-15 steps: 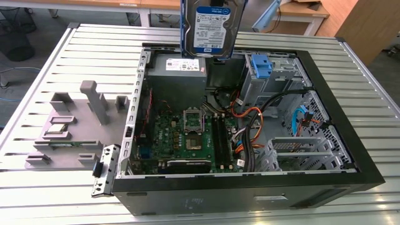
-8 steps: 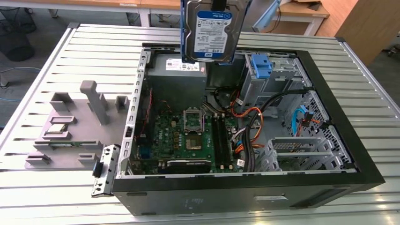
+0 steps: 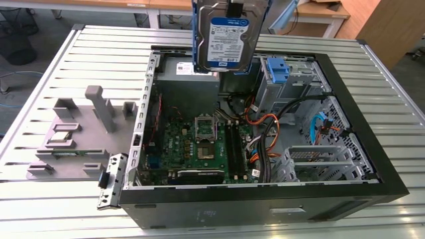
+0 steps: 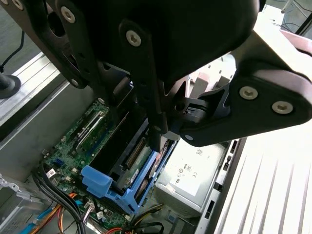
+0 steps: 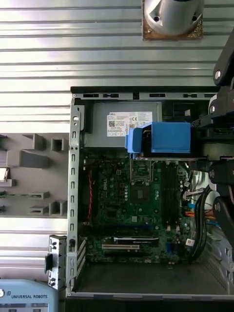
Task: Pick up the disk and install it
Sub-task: 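Pick up the disk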
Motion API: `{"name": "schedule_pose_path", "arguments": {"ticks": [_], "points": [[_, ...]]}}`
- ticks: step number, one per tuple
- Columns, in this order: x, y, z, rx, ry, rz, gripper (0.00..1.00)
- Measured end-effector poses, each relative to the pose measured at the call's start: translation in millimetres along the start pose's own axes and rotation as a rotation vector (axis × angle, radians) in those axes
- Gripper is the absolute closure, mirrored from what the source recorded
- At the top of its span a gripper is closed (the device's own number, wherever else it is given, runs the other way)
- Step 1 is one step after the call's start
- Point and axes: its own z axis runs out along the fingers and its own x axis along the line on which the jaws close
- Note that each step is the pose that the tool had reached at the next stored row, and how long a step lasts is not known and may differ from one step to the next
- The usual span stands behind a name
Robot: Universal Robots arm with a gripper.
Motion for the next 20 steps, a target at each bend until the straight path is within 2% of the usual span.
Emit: {"name": "schedule_pose_path", "arguments": {"ticks": [20], "points": [[39.2,-4.2,-2.4,0.0001,0.0039,0.0,0.65]]}}
